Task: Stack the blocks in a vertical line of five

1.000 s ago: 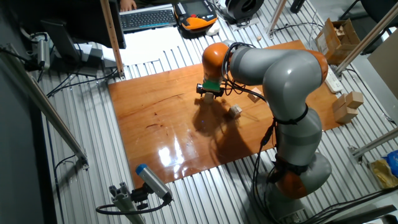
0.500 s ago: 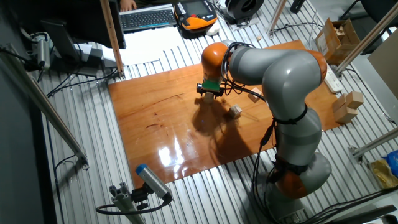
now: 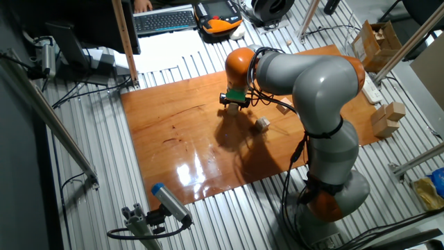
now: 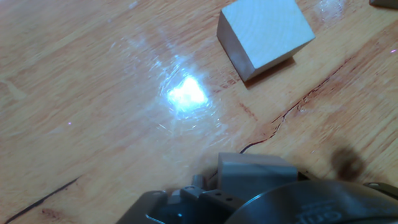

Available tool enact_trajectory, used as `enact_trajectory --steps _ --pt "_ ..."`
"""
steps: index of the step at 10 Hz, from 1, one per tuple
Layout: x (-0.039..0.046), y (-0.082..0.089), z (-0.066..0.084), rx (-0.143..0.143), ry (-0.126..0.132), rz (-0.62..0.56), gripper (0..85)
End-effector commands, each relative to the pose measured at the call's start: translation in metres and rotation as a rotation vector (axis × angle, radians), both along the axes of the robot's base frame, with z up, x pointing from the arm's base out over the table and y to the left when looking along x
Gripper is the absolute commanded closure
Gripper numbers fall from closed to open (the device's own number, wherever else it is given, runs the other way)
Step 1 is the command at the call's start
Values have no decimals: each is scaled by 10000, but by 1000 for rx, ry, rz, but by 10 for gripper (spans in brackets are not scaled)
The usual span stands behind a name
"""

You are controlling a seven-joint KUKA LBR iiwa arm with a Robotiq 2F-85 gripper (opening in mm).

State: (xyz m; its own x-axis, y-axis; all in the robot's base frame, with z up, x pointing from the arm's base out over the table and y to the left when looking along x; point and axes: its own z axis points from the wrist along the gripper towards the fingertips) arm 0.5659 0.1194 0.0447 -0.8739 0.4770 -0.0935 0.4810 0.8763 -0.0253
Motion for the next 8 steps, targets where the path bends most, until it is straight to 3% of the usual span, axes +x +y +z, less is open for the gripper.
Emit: enact_trajectory --steps 1,6,7,8 --pt "0 -1 0 0 0 2 170" --pt "-3 -11 -4 5 2 5 170" --pt "-4 -16 -6 7 2 7 340" --pt "-5 -15 -3 8 2 11 340"
